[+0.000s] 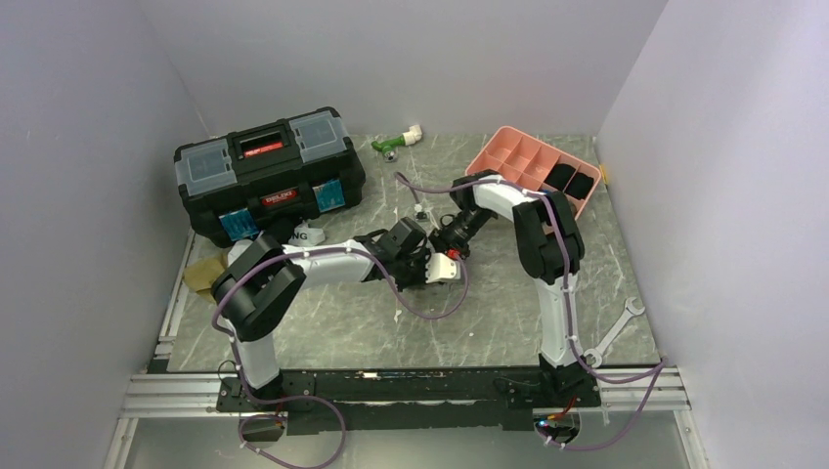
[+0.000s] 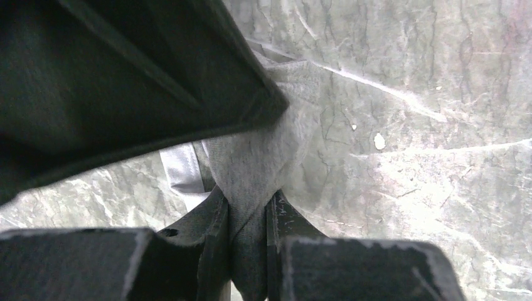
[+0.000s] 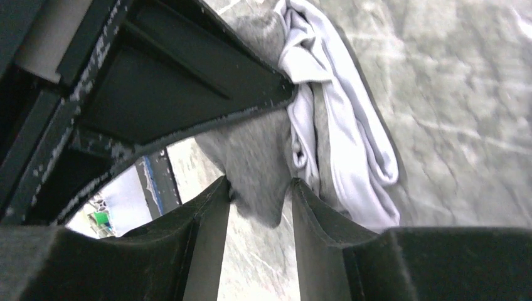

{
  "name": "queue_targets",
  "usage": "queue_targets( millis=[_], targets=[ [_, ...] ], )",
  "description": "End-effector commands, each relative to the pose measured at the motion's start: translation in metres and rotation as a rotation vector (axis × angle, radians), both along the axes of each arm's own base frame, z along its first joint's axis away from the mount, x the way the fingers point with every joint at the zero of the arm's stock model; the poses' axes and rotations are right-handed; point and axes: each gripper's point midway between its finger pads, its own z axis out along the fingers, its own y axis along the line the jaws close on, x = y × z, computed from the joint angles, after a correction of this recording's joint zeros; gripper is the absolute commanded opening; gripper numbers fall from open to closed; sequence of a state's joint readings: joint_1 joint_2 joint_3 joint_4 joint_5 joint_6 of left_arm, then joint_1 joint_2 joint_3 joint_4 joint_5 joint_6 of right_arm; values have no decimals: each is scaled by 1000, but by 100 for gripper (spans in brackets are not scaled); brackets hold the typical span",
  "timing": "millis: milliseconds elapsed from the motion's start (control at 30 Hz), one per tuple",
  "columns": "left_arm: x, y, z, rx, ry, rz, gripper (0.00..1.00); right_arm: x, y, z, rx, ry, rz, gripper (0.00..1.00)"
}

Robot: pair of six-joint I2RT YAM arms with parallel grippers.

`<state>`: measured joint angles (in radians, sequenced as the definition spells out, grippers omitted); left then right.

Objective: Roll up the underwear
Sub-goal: Roll the underwear to the center of the board.

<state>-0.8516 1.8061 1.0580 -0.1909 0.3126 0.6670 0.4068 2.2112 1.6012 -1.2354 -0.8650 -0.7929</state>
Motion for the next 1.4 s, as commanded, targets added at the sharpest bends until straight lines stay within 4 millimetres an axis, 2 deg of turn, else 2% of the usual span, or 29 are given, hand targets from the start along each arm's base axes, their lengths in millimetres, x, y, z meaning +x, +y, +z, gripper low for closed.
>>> queue_targets(
  millis=[0, 267, 667, 767, 867, 933, 967, 1233, 1367],
  targets=[
    [-22, 18, -39, 93, 126, -17, 0, 18, -20, 17, -12, -138, -28, 42],
    [-15, 20, -33, 61, 181, 11, 0, 38, -45, 50, -6, -328, -186, 44],
    [7, 20, -24, 1, 410, 43, 0, 47, -73, 92, -33, -704, -412, 53],
    [10, 19, -27, 7, 434, 43, 0, 52, -82, 103, -51, -788, -469, 60],
    [11, 16, -29, 11, 452, 40, 0, 55, -90, 114, -48, -848, -524, 74],
    [12, 16, -31, 16, 464, 44, 0, 56, -95, 119, -39, -866, -560, 87],
    [13, 15, -31, 15, 468, 43, 0, 56, -97, 121, -38, -872, -575, 98],
    [18, 11, -35, 8, 518, 42, 0, 60, -94, 145, 65, -827, -705, 100],
    [19, 10, -34, -4, 527, 38, 0, 53, -81, 151, 138, -751, -681, 100]
  ],
)
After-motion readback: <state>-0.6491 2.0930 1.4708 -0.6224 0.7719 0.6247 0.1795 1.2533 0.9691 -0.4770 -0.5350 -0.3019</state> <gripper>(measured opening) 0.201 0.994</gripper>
